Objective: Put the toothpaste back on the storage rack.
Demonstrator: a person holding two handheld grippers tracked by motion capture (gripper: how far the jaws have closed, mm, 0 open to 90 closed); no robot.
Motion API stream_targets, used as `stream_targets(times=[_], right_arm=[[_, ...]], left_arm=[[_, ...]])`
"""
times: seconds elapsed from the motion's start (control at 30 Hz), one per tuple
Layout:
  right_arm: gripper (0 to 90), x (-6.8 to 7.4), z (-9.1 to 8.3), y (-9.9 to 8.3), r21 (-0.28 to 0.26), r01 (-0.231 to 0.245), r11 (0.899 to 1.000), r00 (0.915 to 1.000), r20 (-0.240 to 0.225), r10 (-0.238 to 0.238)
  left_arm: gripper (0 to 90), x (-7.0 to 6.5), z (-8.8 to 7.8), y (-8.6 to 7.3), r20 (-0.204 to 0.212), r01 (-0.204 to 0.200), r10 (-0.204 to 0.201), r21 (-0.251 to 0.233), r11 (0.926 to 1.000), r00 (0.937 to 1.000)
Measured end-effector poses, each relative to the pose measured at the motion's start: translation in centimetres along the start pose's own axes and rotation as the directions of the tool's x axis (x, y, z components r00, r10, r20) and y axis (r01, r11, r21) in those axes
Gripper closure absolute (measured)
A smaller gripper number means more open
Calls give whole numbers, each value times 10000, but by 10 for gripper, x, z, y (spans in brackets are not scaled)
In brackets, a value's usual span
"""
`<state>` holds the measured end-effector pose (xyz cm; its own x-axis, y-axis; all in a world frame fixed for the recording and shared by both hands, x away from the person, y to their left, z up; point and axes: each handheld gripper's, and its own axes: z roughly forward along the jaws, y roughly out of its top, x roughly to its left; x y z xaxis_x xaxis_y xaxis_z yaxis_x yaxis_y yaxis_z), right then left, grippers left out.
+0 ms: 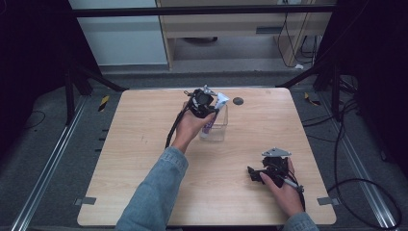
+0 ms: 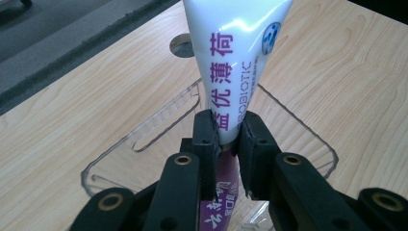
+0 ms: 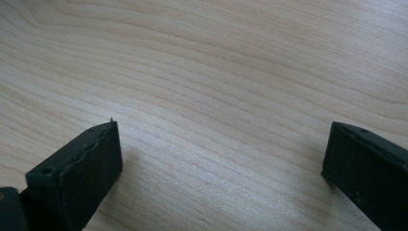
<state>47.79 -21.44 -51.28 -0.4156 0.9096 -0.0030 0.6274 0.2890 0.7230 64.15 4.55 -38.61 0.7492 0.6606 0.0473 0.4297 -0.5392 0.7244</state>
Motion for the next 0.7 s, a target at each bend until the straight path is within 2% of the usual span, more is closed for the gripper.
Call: stream_targets(times=[0.3, 0.37, 0.6, 0.7], right_arm=[[4, 0, 0, 0, -13, 3, 10000, 10000, -5, -3], [4, 0, 0, 0, -5, -23, 10000, 10000, -25, 23], [4, 0, 0, 0, -14, 9, 10000, 10000, -5, -9], [4, 0, 0, 0, -14, 6, 10000, 10000, -6, -6]], left_arm=[[776, -4, 8, 3, 61, -38, 37, 60, 10000, 10000], [777, -5, 10, 3, 106, 92, -92, 40, 10000, 9999], [786, -3, 8, 4, 76, 239, -239, -25, 9997, 9997], [789, -3, 7, 4, 33, 156, -156, -19, 9999, 9999]])
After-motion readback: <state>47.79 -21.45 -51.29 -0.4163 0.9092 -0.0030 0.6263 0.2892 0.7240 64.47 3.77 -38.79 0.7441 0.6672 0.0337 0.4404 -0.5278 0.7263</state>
